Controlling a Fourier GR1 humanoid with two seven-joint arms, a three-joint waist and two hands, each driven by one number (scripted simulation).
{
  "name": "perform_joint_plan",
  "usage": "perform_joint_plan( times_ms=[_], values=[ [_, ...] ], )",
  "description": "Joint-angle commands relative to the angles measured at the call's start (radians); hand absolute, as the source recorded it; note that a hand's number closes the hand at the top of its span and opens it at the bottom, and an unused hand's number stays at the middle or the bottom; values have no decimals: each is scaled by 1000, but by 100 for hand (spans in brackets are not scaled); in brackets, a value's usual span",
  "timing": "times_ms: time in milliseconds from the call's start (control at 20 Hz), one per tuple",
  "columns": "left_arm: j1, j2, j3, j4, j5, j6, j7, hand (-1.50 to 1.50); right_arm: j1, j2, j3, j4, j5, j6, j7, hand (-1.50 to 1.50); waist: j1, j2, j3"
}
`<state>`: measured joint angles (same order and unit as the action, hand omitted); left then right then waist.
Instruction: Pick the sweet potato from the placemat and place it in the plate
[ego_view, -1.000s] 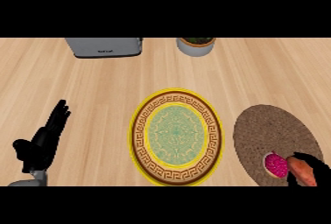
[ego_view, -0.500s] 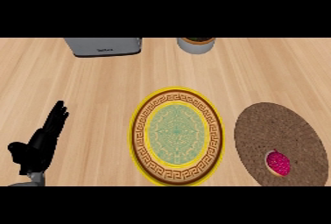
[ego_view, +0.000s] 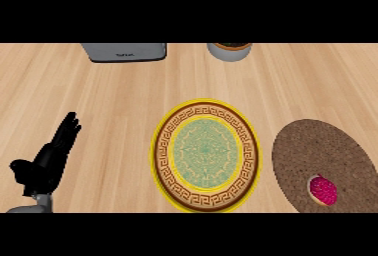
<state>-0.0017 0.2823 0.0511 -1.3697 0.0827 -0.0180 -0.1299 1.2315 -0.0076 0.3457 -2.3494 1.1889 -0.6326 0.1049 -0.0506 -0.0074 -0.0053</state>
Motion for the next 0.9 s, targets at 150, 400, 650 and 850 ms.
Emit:
perform_joint_plan(
  times_ms=[150,400,650,850],
  values=[
    [-52,-20,-17,6,-24,24,39,0,177,8,280,-165,191,-133,-6,150,23,6,2],
    [-54,-45,-38,18,-37,16,0,0,171,8,433,-169,386,-129,84,150,44,17,1],
    [-73,-8,-15,18,-14,-28,12,0,72,8,553,-169,557,-13,238,150,67,25,1],
    [-56,-23,-26,32,-30,-25,-39,0,-59,8,564,-153,592,94,339,150,90,36,0]
  ],
)
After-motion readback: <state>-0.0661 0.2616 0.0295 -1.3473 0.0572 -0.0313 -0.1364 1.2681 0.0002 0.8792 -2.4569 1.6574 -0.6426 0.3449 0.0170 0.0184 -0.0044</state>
